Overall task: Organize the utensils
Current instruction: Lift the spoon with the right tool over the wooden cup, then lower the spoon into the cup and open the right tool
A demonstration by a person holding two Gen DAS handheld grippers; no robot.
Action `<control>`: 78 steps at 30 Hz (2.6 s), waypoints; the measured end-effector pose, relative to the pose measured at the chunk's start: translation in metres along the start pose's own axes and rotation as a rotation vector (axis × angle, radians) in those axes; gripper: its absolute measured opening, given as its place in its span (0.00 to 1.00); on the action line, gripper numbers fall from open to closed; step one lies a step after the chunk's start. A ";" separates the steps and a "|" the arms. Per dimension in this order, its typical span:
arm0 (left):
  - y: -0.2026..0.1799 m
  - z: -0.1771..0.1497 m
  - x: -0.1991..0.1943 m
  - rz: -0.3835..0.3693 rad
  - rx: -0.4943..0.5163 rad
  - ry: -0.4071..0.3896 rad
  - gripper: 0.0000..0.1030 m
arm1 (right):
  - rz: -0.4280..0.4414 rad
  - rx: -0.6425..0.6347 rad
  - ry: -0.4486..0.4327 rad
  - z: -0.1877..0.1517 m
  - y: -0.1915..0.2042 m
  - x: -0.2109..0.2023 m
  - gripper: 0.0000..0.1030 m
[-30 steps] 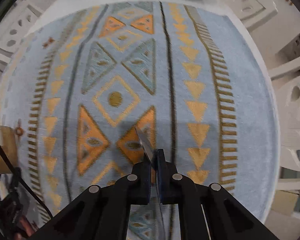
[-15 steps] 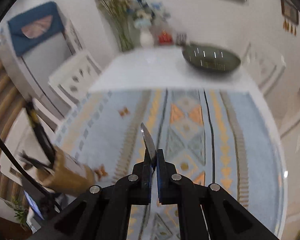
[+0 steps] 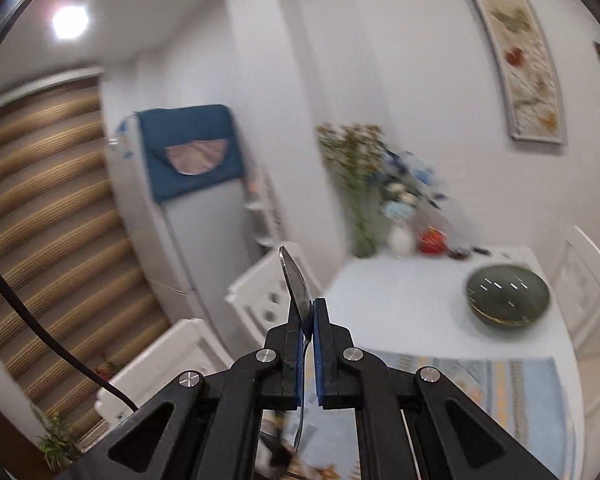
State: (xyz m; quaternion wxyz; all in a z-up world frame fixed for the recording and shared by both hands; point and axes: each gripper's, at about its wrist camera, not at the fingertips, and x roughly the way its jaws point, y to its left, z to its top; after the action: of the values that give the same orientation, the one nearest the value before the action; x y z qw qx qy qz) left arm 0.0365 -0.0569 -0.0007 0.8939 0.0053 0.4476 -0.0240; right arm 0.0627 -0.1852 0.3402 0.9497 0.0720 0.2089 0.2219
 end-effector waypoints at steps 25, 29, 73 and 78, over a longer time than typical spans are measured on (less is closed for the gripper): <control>0.004 -0.001 0.001 -0.003 -0.004 -0.001 0.91 | 0.037 -0.084 0.215 -0.100 0.054 0.092 0.04; 0.004 -0.001 0.001 -0.003 -0.004 -0.002 0.91 | 0.034 -0.068 0.235 -0.103 0.050 0.096 0.04; 0.006 -0.001 -0.001 -0.009 -0.008 -0.004 0.91 | -0.077 0.059 -0.136 -0.003 -0.017 -0.061 0.68; 0.006 -0.002 0.002 -0.002 -0.002 0.001 0.92 | -0.144 0.066 -0.030 -0.027 -0.029 -0.049 0.72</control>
State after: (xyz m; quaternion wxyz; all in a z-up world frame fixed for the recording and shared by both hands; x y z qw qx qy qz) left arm 0.0363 -0.0510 -0.0035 0.8937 0.0042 0.4479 -0.0246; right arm 0.0227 -0.2315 0.3268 0.9634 0.0914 0.2063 0.1449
